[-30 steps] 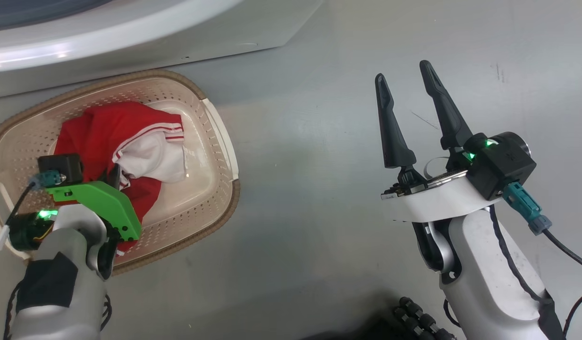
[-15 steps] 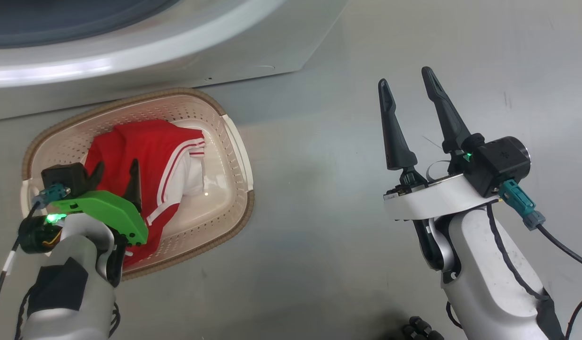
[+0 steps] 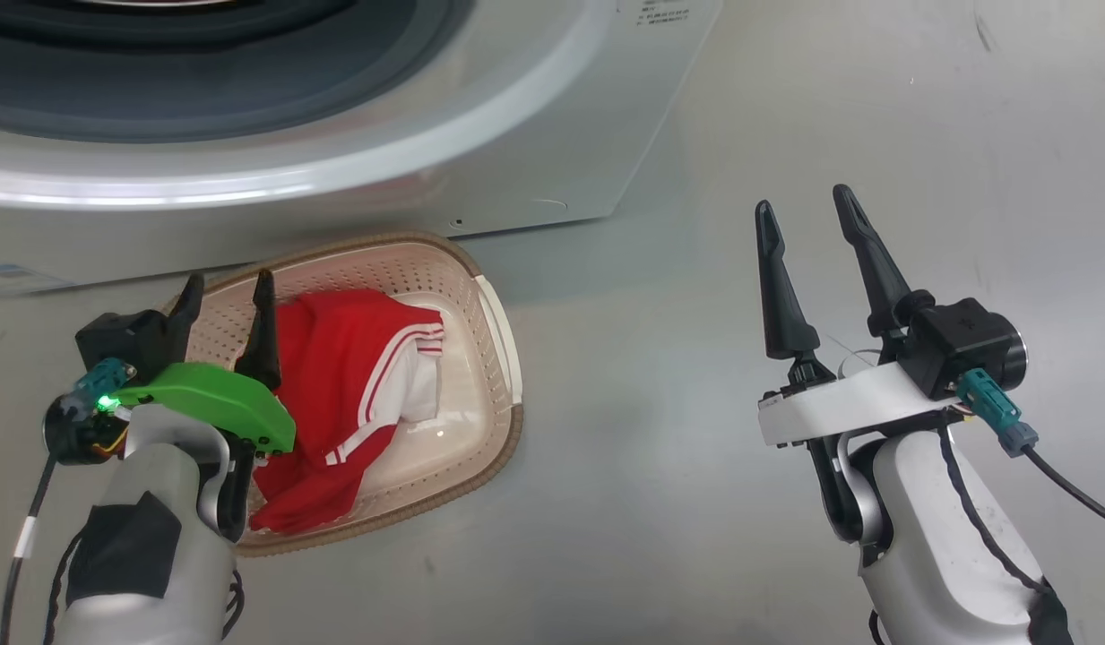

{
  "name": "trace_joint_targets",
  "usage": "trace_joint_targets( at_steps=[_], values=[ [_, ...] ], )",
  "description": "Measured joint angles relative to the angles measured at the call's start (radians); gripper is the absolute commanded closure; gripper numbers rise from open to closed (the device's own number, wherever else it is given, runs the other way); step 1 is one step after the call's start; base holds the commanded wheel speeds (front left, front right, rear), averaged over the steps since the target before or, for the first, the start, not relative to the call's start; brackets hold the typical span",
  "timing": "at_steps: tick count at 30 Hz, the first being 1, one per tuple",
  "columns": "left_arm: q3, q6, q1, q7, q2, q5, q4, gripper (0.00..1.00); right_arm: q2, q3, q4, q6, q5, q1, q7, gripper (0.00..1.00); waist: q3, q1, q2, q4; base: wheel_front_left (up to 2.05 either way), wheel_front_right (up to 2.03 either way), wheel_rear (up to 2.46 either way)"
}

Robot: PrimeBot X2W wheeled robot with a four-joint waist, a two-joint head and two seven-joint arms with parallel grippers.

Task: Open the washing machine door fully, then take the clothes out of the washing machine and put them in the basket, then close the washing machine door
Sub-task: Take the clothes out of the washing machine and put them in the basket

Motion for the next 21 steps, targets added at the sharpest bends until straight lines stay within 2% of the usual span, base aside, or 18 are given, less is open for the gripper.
trace_joint_targets(
  at_steps=[8,17,21],
  values=[
    [0.000,0.003,0.033,-0.004,-0.005,0.024,-0.111,0.00,-0.002,-0.016,0.019,0.012,-0.008,0.050,0.000,0.00,-0.094,0.0000,0.0000,0.039,0.00,0.00,0.00],
    [0.020,0.036,0.116,-0.004,-0.003,0.083,-0.308,0.00,-0.003,-0.030,0.043,0.026,-0.017,0.112,0.000,0.00,-0.211,0.0000,0.0000,0.082,0.00,0.00,0.00],
    [0.021,0.048,0.174,-0.004,-0.003,0.090,-0.355,0.00,-0.003,-0.040,0.049,0.029,-0.017,0.138,0.000,0.00,-0.257,0.0000,0.0000,0.094,0.00,0.00,0.00]
  ],
)
